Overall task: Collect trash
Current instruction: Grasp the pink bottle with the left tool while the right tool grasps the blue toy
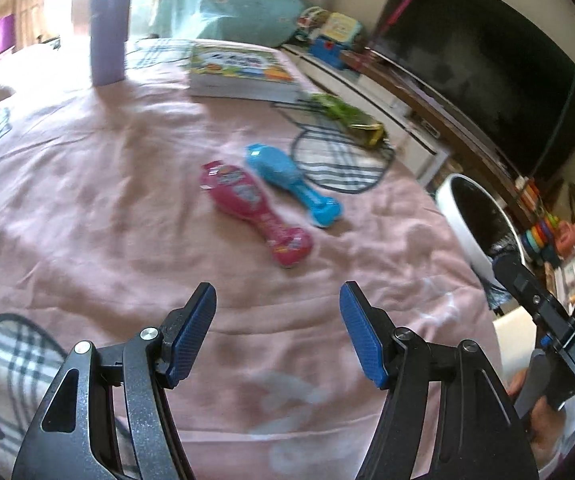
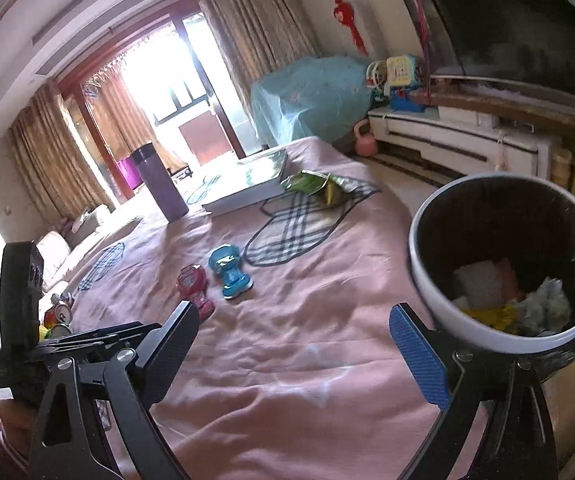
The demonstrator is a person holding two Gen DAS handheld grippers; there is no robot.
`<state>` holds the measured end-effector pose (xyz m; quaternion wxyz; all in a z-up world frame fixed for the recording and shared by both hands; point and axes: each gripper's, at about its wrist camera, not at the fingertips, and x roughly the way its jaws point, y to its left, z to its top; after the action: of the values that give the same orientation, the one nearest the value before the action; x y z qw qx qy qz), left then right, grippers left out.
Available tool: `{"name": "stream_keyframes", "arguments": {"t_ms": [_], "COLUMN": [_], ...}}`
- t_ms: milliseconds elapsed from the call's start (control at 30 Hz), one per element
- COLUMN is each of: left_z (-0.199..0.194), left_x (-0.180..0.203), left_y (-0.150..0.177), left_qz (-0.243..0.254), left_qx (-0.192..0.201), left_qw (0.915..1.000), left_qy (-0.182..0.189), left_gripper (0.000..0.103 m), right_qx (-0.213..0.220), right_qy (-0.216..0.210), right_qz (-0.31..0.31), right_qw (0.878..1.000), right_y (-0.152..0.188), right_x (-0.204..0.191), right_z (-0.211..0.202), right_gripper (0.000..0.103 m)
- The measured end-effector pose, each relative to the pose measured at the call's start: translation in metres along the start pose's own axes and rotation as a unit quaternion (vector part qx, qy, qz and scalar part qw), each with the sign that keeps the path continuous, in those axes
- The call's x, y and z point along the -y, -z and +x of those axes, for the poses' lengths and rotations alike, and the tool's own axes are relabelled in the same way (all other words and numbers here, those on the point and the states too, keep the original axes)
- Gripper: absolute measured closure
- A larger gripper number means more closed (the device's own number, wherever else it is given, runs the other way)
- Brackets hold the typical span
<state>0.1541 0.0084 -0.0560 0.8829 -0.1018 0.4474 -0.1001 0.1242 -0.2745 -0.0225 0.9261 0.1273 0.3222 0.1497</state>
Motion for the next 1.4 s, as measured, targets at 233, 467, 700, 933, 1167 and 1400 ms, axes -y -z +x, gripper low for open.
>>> {"name": "stream_keyframes", "arguments": {"t_ms": [233, 467, 700, 933, 1167, 1400], "left_z": [0.022, 0.065, 0.063, 0.031, 0.021, 0.02], "left_x": [-0.007, 0.006, 0.002, -0.043, -0.06, -0.075], "left_y": [-0.015, -0.043, -0.039, -0.028, -0.019, -0.02], "left_qz": [-0.017, 0.008, 0.07, 0.085, 0.104, 0.052], "left_qx": [-0.017, -0.031, -0.021, -0.034, -0.044, -0.028], "left_qw": [0.9996, 0.9973, 0.9953, 0.9958, 0.9934, 0.9981], "left_qy": [-0.012, -0.066, -0.064, 0.006, 0.02, 0.014], "left_gripper": [0.038, 0.038, 0.085, 0.09, 0.088, 0.065], "right_qx": [-0.012, -0.015, -0.034, -0.081, -0.143, -0.167], "right_qy": [0.0, 0.013, 0.015, -0.015, -0.019, 0.023], "right_qz": [0.014, 0.028, 0.017, -0.047, -0.108, -0.16], "right_qw": [1.0, 0.999, 0.999, 0.995, 0.984, 0.973], "right_y": [0.002, -0.001, -0.01, -0.014, -0.019, -0.021], "right_x": [-0.003, -0.003, -0.009, -0.038, -0.07, -0.086], "right_z": [0.008, 0.012, 0.025, 0.064, 0.127, 0.164], "right_gripper": [0.006, 0.006, 0.006, 0.014, 0.035, 0.045]}}
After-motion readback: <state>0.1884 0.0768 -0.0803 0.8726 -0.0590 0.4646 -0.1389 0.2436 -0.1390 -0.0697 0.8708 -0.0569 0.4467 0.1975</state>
